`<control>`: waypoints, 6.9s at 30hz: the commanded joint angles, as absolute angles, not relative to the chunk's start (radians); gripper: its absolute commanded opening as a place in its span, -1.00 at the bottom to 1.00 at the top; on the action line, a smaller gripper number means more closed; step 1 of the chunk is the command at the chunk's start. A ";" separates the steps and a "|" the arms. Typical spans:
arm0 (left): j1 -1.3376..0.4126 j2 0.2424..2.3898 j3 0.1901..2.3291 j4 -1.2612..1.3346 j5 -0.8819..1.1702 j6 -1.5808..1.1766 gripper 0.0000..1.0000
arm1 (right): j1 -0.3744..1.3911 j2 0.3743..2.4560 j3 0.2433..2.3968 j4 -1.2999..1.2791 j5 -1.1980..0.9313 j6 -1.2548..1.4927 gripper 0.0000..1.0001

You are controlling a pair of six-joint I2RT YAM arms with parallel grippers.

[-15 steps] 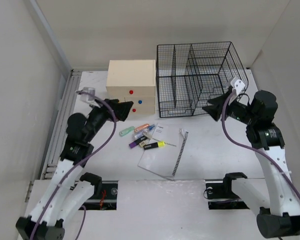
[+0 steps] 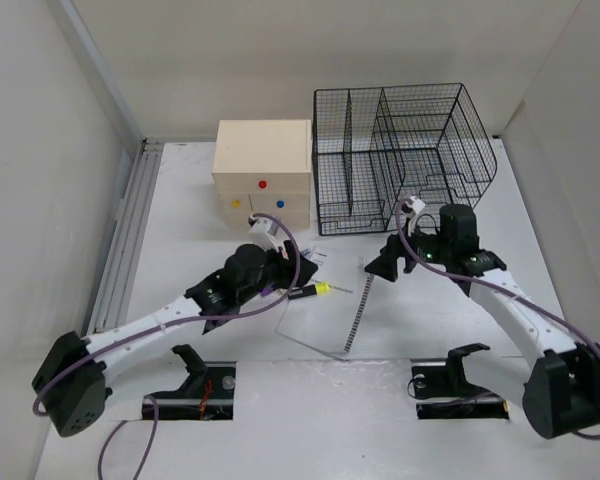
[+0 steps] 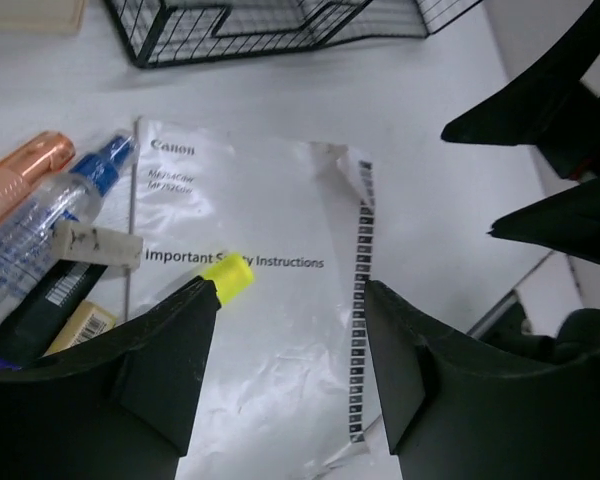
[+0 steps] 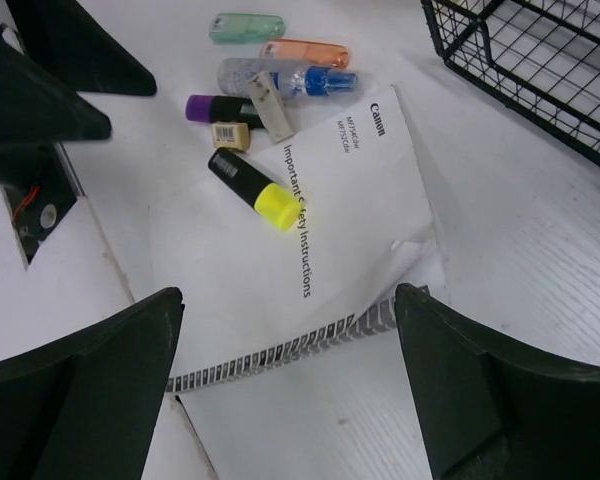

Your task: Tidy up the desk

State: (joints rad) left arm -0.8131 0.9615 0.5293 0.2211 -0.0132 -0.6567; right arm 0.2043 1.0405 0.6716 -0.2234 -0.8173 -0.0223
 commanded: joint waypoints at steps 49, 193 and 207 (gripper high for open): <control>-1.111 1.523 0.399 0.445 -0.177 -0.811 -0.19 | 0.411 1.527 0.681 0.020 -0.726 0.107 0.06; -1.147 0.744 0.495 0.058 -0.399 -0.770 0.58 | 0.592 1.723 1.365 0.205 0.733 -0.083 -1.00; -1.147 0.704 0.463 0.040 -0.399 -0.779 0.58 | 0.528 1.703 1.394 0.267 0.799 -0.110 -1.00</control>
State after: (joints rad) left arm -1.1397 0.7185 0.4553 0.0376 -0.3893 -0.7799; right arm 0.5472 1.7432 1.3762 0.2260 0.7795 -0.1047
